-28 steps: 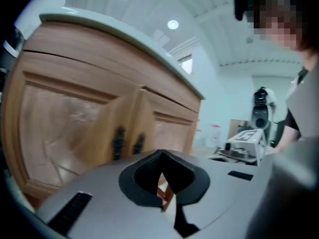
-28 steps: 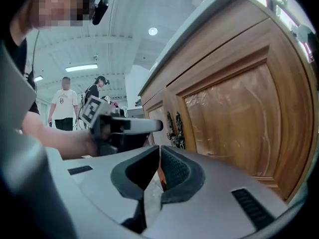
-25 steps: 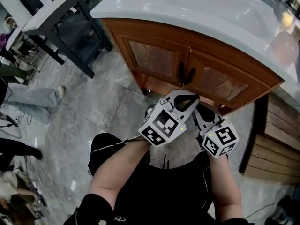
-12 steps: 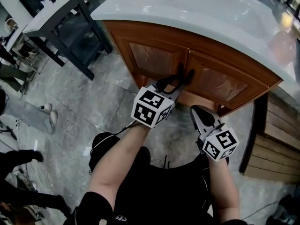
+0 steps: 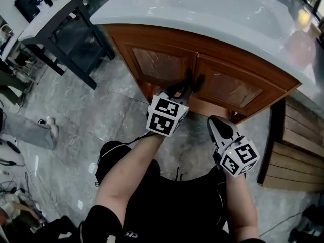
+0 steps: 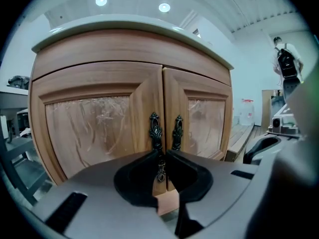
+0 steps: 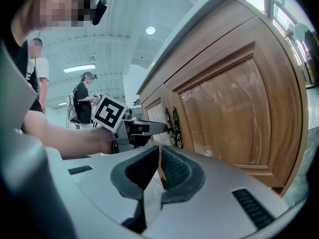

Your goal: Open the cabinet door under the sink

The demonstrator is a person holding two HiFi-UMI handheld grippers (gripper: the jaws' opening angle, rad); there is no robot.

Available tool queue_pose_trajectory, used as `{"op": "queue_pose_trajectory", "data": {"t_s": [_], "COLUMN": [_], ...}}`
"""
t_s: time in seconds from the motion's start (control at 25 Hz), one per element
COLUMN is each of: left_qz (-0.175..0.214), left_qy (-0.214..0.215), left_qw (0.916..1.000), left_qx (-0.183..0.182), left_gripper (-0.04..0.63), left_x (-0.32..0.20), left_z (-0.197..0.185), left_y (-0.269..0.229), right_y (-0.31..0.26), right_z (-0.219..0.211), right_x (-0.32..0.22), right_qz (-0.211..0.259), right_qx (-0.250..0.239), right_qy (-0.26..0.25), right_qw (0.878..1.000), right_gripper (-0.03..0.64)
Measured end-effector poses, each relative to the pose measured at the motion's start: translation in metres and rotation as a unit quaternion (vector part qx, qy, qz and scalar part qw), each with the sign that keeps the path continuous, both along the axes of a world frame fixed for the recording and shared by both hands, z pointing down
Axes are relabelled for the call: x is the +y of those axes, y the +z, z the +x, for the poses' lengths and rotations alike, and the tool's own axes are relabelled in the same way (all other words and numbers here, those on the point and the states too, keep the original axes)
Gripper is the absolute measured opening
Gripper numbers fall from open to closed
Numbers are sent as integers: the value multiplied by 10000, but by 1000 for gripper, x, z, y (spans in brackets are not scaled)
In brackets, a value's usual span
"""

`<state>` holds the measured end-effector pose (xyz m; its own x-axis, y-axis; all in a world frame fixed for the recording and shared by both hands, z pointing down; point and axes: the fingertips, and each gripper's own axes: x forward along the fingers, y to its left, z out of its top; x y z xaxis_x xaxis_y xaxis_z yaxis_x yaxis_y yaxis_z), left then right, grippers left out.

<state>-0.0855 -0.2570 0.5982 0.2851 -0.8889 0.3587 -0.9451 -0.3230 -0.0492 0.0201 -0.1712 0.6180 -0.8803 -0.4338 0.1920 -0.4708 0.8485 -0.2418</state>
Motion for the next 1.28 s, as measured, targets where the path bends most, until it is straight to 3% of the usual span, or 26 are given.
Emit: {"op": "queue_pose_trajectory", "data": {"t_s": [0.2, 0.28, 0.32, 0.44, 0.6, 0.92, 1.08, 1.28], "left_qz": [105, 65, 6, -105, -88, -143, -436, -509], "left_qy": [-169, -293, -310, -100, 73, -44, 214, 281], "left_qw": [9993, 9989, 9991, 9999, 9999, 9997, 9987, 9980], "left_qx": [-328, -358, -278, -68, 16, -175, 119, 261], "left_gripper": [78, 215, 216, 192, 96, 95, 87, 87], "left_x": [0, -3, -5, -8, -9, -13, -9, 3], "left_z": [3, -1, -2, 0, 5, 5, 4, 2], "left_y": [0, 4, 6, 8, 9, 13, 13, 12], "right_y": [-1, 0, 0, 1, 4, 8, 3, -1], "right_z": [3, 4, 5, 6, 5, -1, -8, -8], "right_x": [-1, -2, -2, -3, -3, -4, -1, -8], "right_qz": [0, -13, -22, -35, -82, -142, -110, -104], "right_qx": [-41, -55, -60, -59, -85, -98, -123, -53], "right_qy": [18, 27, 26, 21, 3, -76, -166, -120], "right_qw": [10000, 10000, 10000, 10000, 9999, 9998, 9997, 9999], "right_gripper": [29, 29, 29, 28, 26, 25, 25, 26]}}
